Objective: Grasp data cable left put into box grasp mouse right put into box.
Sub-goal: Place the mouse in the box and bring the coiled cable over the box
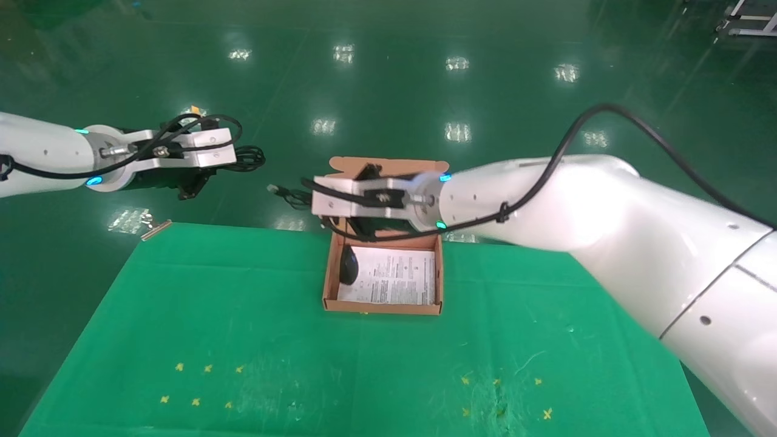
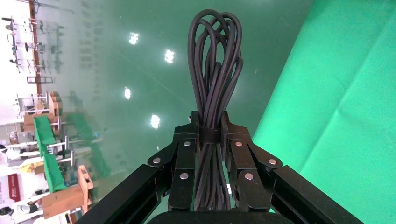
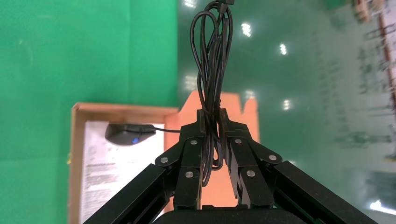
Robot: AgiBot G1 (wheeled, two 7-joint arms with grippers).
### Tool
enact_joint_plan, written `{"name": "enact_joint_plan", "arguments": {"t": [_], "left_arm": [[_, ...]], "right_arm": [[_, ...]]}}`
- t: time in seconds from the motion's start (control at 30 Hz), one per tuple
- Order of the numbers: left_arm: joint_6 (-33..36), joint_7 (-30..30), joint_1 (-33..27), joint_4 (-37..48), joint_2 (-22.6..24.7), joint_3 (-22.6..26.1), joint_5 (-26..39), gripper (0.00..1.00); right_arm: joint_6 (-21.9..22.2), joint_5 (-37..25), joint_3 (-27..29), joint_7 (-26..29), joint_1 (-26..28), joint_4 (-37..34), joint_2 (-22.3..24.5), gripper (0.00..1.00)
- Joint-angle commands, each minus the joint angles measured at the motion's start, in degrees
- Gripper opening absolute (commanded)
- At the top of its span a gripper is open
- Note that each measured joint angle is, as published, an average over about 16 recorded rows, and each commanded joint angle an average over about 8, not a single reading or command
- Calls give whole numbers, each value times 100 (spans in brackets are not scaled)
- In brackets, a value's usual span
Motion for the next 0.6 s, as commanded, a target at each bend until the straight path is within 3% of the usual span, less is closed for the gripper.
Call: {"name": "enact_joint_plan", "arguments": {"t": [0.03, 0.6], "left_arm": [[9, -32, 9, -34, -8, 2, 20, 0], [29, -107, 29, -112, -27, 5, 67, 0]], "right_arm": [[66, 122, -115, 41, -44, -69, 7, 0], [318, 798, -558, 243, -299, -737, -9, 0]]}}
